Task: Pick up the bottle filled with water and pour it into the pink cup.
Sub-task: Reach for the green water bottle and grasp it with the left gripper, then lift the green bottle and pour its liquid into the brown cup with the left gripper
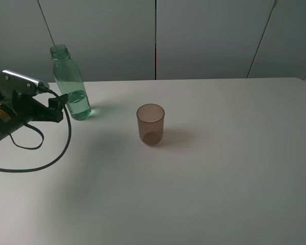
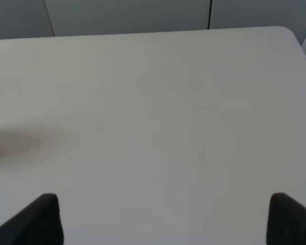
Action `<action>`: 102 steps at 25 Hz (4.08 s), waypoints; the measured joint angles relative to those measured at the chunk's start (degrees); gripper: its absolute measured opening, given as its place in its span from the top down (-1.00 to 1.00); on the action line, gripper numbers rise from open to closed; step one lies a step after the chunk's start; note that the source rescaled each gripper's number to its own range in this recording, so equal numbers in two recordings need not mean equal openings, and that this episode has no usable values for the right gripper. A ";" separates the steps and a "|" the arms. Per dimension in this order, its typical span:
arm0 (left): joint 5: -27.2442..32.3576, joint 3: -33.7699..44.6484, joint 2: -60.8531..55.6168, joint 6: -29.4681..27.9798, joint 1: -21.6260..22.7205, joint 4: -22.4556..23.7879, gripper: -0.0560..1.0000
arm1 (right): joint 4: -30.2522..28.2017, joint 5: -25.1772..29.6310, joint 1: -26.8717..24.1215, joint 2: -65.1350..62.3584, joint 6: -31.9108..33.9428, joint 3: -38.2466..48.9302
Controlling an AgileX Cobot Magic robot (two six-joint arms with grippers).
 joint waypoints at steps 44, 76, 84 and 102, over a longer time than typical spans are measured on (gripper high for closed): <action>-0.12 -11.31 10.39 -1.27 -2.27 1.14 -0.92 | 0.00 0.00 0.00 0.00 0.00 0.00; 0.02 -19.78 18.31 -1.61 -3.23 2.07 -0.92 | 0.00 0.00 0.00 0.00 0.00 0.00; -0.10 -20.05 18.45 -1.61 -3.23 2.43 -0.92 | 0.00 0.00 0.00 0.00 0.00 0.00; -0.10 -20.05 18.45 -1.88 -3.23 2.38 0.81 | 0.00 0.00 0.00 0.00 0.00 0.00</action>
